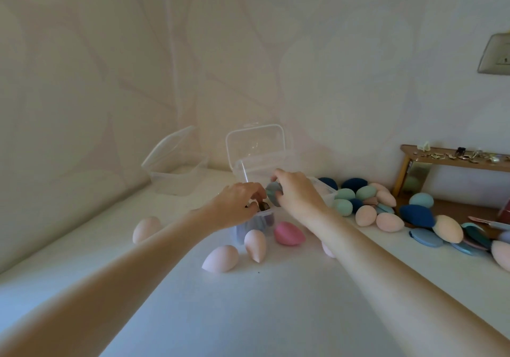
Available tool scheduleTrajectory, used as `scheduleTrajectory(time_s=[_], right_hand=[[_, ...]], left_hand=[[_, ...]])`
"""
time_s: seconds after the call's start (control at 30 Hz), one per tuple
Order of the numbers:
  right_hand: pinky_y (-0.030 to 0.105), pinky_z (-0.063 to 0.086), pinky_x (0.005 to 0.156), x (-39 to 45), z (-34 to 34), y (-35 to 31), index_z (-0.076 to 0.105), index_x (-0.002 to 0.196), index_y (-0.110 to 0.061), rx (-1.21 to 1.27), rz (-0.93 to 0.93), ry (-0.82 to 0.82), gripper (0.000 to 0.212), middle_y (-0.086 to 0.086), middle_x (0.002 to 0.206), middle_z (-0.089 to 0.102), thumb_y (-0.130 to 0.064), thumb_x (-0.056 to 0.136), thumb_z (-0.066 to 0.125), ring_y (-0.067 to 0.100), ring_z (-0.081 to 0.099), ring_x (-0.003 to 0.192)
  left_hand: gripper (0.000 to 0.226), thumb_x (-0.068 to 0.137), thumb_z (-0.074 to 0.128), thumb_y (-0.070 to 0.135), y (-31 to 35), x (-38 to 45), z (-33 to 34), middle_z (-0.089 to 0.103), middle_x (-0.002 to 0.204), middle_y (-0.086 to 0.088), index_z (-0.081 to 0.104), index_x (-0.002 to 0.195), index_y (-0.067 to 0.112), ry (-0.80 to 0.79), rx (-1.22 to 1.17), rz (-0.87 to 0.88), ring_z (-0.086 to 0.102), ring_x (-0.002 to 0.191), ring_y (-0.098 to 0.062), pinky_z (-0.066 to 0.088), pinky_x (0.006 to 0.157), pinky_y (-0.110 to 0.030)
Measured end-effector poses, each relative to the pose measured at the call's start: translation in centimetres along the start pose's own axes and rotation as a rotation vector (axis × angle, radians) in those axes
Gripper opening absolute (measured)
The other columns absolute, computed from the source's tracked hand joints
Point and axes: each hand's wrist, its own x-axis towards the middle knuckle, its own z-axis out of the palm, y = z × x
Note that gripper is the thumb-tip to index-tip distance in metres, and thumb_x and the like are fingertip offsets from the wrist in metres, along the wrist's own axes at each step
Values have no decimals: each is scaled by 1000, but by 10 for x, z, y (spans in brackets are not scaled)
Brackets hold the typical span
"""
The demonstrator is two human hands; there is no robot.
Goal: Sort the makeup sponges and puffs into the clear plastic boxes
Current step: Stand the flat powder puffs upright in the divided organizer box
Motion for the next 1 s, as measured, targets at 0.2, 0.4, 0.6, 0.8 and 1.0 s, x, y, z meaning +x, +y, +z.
scheduleTrajectory(time_s=[0.2, 0.4, 0.6, 0.8, 1.0], right_hand=[[38, 39, 66, -3, 3, -12, 50, 110, -2, -118, -57, -138, 19, 16, 97, 60, -3, 92, 41, 32, 53, 83], [32, 30, 74, -2, -5, -18, 54, 99, -9, -217, -16, -304, 18, 17, 100, 49, -1, 89, 41, 32, 47, 99], [35, 39, 86, -2, 4, -4, 45, 119, -10, -63, 28, -269, 41, 16, 116, 54, 5, 83, 35, 31, 42, 112], [42, 45, 95, -6, -1, 3, 50, 119, -13, -30, 47, -281, 38, 12, 122, 41, 3, 88, 35, 33, 52, 105], [38, 46, 93, -8, -1, 5, 55, 113, -12, -15, 14, -261, 37, 14, 121, 43, 4, 87, 35, 31, 51, 106]], left_hand=[[35, 93, 42, 16, -5, 1, -5, 57, 126, 4, 60, 121, 26, -74, 164, 8, 41, 118, -23, 33, 104, -36], [39, 90, 38, 13, -4, 8, -5, 63, 119, 2, 60, 118, 27, -120, 131, -20, 46, 121, -19, 28, 103, -31], [42, 97, 26, 24, 4, 14, -4, 47, 134, 7, 49, 129, 41, -296, 244, -75, 31, 123, -22, 18, 108, -34], [43, 99, 20, 24, 2, 24, 4, 47, 133, 6, 46, 131, 33, -340, 214, -161, 30, 129, -23, 18, 113, -39], [41, 99, 26, 19, 5, 22, 4, 50, 133, 4, 45, 134, 31, -294, 196, -185, 27, 131, -26, 13, 116, -39]])
